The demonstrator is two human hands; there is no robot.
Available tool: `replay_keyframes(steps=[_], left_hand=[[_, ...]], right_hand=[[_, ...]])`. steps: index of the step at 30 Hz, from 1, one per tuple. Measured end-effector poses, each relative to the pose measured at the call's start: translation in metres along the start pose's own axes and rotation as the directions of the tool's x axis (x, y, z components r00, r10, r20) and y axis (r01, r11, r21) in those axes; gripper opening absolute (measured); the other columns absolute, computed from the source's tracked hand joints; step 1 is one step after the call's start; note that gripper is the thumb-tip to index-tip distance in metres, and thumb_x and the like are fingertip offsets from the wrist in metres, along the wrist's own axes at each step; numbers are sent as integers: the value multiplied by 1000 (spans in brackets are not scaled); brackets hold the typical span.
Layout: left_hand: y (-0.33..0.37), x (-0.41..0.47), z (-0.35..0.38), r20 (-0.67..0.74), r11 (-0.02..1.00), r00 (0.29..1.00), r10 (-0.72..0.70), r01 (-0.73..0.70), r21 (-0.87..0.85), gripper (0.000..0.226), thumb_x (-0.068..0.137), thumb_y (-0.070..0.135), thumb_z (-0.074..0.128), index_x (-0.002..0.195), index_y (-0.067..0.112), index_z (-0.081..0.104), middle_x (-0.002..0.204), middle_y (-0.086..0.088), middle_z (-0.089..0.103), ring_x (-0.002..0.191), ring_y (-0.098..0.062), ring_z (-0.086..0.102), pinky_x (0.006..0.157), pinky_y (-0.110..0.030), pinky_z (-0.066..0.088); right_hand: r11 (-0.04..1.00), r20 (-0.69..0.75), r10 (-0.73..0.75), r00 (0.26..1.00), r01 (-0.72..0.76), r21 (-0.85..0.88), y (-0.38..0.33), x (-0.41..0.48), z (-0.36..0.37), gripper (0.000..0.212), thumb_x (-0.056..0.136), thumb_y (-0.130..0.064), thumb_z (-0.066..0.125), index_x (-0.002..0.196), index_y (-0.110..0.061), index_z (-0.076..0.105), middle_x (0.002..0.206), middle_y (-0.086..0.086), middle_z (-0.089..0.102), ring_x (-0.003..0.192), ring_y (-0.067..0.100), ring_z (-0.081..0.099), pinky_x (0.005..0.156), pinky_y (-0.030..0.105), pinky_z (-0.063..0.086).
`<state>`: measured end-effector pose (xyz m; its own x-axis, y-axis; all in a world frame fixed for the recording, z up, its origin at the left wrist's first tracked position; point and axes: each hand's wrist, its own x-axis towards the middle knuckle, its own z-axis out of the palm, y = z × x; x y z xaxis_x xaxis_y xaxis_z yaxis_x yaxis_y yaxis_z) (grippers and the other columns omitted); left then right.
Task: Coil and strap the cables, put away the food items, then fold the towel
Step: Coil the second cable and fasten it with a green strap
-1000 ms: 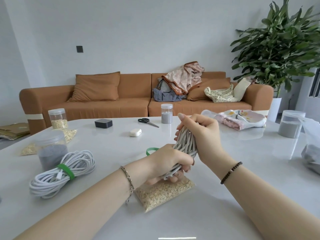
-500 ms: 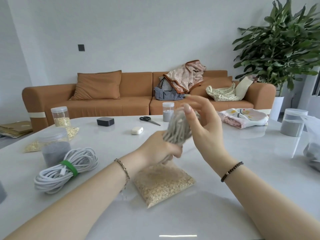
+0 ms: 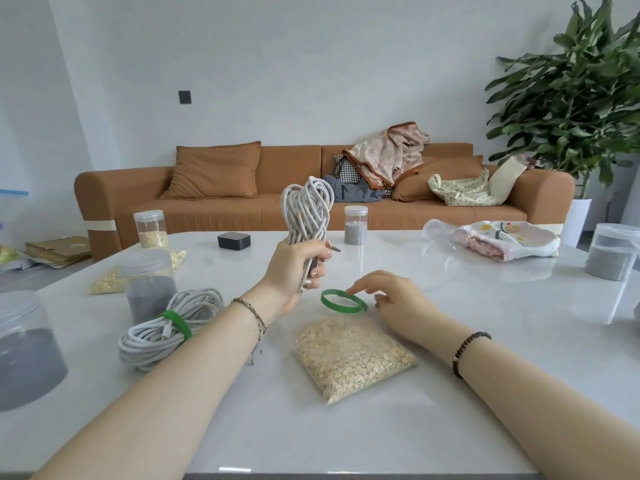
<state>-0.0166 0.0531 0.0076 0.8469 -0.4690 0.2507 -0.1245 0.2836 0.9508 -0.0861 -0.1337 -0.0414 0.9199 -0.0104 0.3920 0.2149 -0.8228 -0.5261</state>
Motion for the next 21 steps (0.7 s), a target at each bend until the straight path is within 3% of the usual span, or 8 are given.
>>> replay_keyframes(steps=[3,6,11,13,16,18,21], left_hand=[[-1,-1,3,12,1000,1000,-15,15,10,17,69,7,60,83,8,50,65,-4,37,47,-12,32,39,-20,23],[-3,-2,6,28,1000,999,-23,23,18,18,68,7,60,83,8,49,64,-4,38,46,-12,32,39,-19,24],[-9,-3,8,38,999,999,-26,25,38,15,69,6,61,79,8,50,61,-3,37,48,-13,33,40,-20,26],[-11,-4,8,41,998,999,-26,24,59,13,68,6,61,75,10,50,62,-3,39,48,-13,34,42,-21,26],[-13,-3,8,46,996,998,-39,35,85,12,68,7,61,74,12,51,64,-3,39,49,-14,36,43,-21,26],[-15,-2,8,50,991,998,-38,32,130,12,69,9,63,74,13,52,64,-3,40,51,-14,38,44,-21,28],[-19,-1,9,23,971,1000,-8,2,238,17,69,15,71,77,11,56,66,-9,46,54,-17,43,47,-23,33]], right_hand=[[997,45,-27,999,31,-76,1,1,2,43,87,13,53,106,-18,76,110,2,68,94,15,61,87,17,45],[995,27,-33,999,36,-92,-1,2,2,25,88,2,66,100,-15,78,103,5,70,90,18,63,84,22,45],[997,-45,-12,999,8,-79,0,-1,-8,14,86,-16,77,83,-29,72,99,-4,62,89,11,58,82,25,45],[999,-142,51,989,-49,17,-3,-1,-11,15,83,-22,80,78,-30,69,93,-6,63,85,11,58,76,22,44],[942,-238,235,942,-160,295,-6,0,-17,15,79,-24,84,71,-23,71,71,-8,65,65,8,53,61,18,39],[849,-195,316,928,-185,495,-9,-2,-21,12,79,-24,85,73,-18,75,65,-7,68,57,6,51,59,17,41],[684,-84,319,944,-168,709,-16,-5,-21,12,85,-16,78,87,-5,77,76,5,74,67,10,63,65,19,51]])
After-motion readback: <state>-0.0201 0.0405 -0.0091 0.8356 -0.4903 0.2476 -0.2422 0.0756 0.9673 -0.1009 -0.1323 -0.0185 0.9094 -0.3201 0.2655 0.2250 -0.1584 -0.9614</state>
